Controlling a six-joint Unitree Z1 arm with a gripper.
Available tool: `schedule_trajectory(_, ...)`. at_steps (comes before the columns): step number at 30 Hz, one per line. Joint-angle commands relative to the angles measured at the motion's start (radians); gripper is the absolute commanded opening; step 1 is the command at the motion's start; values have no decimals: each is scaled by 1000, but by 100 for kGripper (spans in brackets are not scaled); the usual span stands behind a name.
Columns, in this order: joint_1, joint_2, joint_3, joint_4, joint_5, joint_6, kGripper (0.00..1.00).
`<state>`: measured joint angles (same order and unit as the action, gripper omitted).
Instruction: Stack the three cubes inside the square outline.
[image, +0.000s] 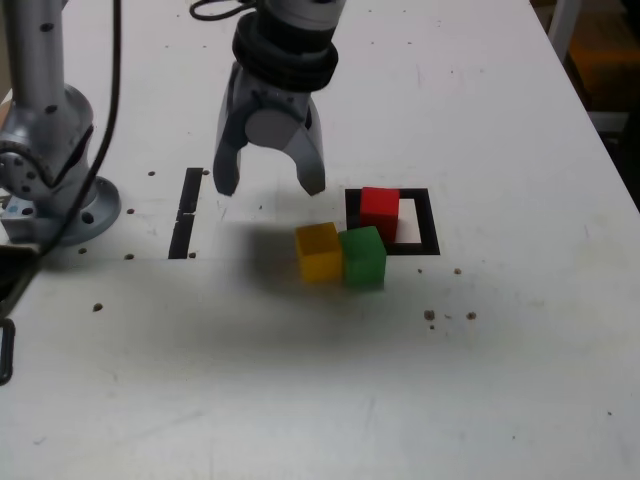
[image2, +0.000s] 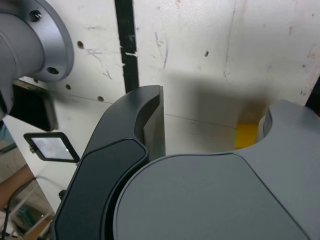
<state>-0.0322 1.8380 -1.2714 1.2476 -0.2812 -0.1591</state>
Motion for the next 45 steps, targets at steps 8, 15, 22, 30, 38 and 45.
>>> schedule_trajectory(8,-10,43,-10,-35,-23,15,76)
schedule_trajectory(15,-11,66,-12,-53,-24,23,76)
schedule_trajectory(22,-14,70,-14,-56,-24,25,76)
schedule_trajectory(30,-20,78,-14,-63,-24,26,76)
schedule_trajectory(38,-22,83,-10,-71,-25,26,76)
schedule_trajectory(45,-29,92,-18,-79,-34,26,76)
